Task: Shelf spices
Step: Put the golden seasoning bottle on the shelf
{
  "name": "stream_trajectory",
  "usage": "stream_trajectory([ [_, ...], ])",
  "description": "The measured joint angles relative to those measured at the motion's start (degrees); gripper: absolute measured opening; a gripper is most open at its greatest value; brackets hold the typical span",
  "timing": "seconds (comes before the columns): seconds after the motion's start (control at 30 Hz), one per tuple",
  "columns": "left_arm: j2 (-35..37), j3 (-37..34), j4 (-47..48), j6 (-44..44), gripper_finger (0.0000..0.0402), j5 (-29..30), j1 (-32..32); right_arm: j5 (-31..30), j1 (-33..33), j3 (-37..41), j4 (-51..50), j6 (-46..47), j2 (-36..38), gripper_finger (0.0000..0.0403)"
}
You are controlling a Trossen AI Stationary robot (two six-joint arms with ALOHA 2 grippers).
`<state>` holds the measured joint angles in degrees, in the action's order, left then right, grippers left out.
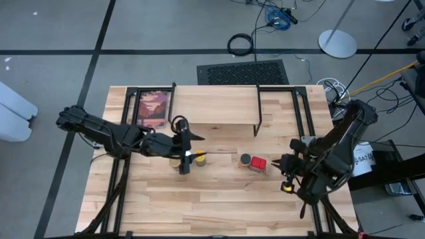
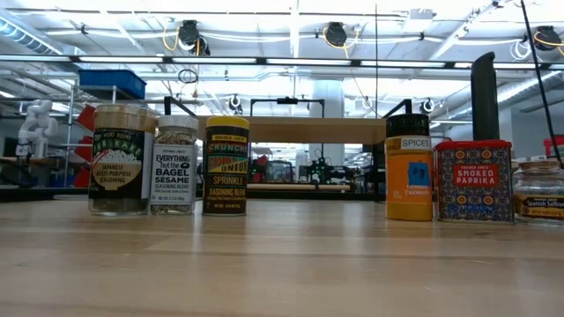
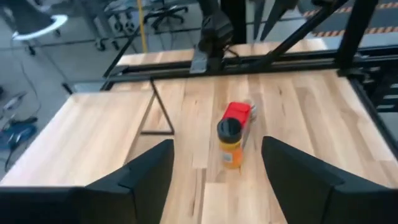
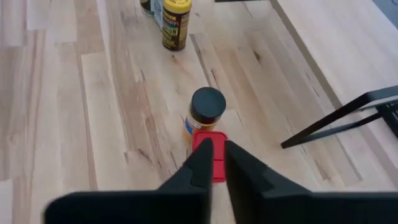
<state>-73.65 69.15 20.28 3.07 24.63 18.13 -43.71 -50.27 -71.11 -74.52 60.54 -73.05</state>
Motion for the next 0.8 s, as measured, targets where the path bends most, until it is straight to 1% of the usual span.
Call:
stream_trajectory([
  [0.1,0.0,-1.8,-1.0,2.3,0.0236,0.7,0.0,-0.1,0.0,0.0,-0.3,-0.2,1.6,0.0004],
  [0.23,0.0,-3.0,-1.0,5.3,0.0231,2.1,0.0,-0.1,0.0,0.0,-0.9,-0.2,2.9,0.0012],
  [0.47,0.0,-3.0,-1.1,10.5,0.0230,2.4,0.9,0.2,0.0,0.0,-2.4,-0.2,3.9,0.0015],
  [0.6,0.1,-2.9,2.8,16.7,0.0230,2.4,2.5,0.7,0.0,0.0,-2.6,-1.3,4.4,0.0015],
  [0.7,1.5,-2.5,5.6,21.4,0.0230,-0.1,5.0,0.7,0.0,0.0,-2.6,-1.6,4.5,0.0015],
  [0.8,3.4,-1.9,10.1,24.7,0.0230,-0.6,7.7,0.6,0.0,0.0,-2.5,-2.6,4.5,0.0016],
])
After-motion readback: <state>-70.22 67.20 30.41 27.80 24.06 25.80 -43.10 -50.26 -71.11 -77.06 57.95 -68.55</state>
